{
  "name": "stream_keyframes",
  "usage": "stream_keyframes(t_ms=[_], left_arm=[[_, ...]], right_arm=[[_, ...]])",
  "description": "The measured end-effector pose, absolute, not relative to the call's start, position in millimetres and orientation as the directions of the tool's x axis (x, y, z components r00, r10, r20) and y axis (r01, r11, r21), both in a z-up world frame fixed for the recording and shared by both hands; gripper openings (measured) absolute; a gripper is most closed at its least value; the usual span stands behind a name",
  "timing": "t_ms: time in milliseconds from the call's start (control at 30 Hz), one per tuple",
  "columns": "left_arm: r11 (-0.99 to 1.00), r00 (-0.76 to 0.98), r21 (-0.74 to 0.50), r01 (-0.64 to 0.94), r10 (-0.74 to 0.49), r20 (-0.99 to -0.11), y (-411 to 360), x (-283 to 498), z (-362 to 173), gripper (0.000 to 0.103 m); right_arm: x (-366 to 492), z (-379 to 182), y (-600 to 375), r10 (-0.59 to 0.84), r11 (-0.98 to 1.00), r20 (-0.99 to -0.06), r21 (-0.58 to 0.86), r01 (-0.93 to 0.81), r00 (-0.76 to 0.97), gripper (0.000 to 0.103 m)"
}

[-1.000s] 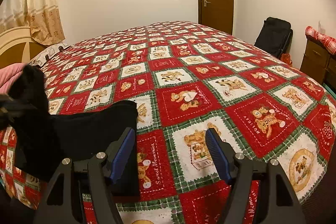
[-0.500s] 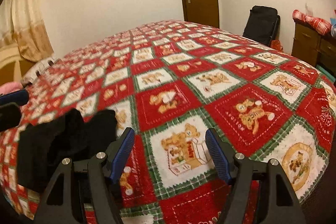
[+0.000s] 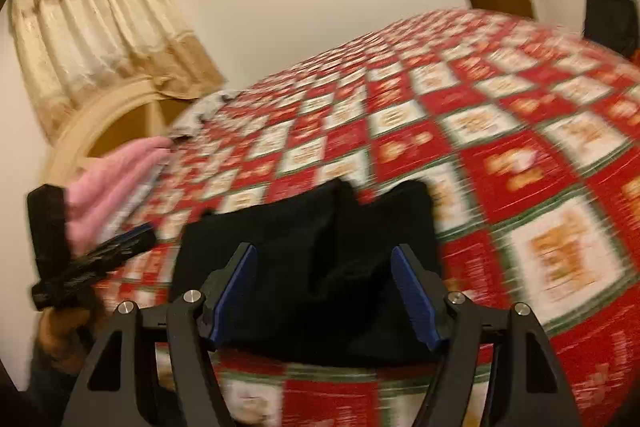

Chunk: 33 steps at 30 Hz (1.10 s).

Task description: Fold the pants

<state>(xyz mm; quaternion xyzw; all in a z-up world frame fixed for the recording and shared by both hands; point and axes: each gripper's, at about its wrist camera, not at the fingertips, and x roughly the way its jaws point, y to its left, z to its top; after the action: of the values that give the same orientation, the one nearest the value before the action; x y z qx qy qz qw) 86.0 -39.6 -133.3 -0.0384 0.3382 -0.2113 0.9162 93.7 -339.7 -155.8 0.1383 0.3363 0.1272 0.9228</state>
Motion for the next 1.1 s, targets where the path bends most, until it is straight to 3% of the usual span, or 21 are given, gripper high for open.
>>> stream_keyframes(t_ms=[100, 167, 367, 433, 600, 767, 933, 1000, 1100], left_arm=[[0.905, 0.658, -0.247, 0.346, -0.422, -0.624, -38, 88, -148, 0.067], [0.906, 0.654, -0.236, 0.350, -0.417, -0.631, -44, 86, -153, 0.067], [0.908, 0.656, -0.249, 0.338, -0.417, -0.630, -43, 84, -154, 0.068], [0.908, 0.658, -0.254, 0.332, -0.416, -0.628, -42, 84, -154, 0.074], [0.910, 0.654, -0.267, 0.317, -0.414, -0.633, -38, 84, -158, 0.074], [0.915, 0.657, -0.287, 0.284, -0.403, -0.637, -31, 87, -166, 0.074], [0.918, 0.665, -0.274, 0.286, -0.396, -0.632, -31, 85, -162, 0.074], [0.920, 0.671, -0.272, 0.281, -0.391, -0.630, -29, 84, -160, 0.075], [0.922, 0.675, -0.281, 0.266, -0.387, -0.628, -23, 86, -160, 0.079]], right_arm=[[105, -160, -358, 0.189, 0.959, -0.620, 0.284, -0.006, 0.761, 0.071], [106, -160, -369, 0.261, 0.929, -0.603, 0.369, -0.026, 0.754, 0.071], [97, -148, -337, 0.437, 0.889, -0.530, 0.379, -0.258, 0.726, 0.070], [114, -155, -337, 0.561, 0.810, -0.500, 0.494, -0.315, 0.659, 0.070], [133, -186, -354, 0.612, 0.780, -0.642, 0.586, -0.220, 0.461, 0.071], [107, -181, -393, 0.463, 0.869, -0.711, 0.482, -0.112, 0.529, 0.071], [99, -155, -367, 0.445, 0.884, -0.643, 0.425, -0.193, 0.624, 0.070], [102, -151, -346, 0.429, 0.900, -0.636, 0.363, -0.241, 0.642, 0.061], [115, -156, -315, 0.403, 0.915, -0.677, 0.295, -0.275, 0.615, 0.057]])
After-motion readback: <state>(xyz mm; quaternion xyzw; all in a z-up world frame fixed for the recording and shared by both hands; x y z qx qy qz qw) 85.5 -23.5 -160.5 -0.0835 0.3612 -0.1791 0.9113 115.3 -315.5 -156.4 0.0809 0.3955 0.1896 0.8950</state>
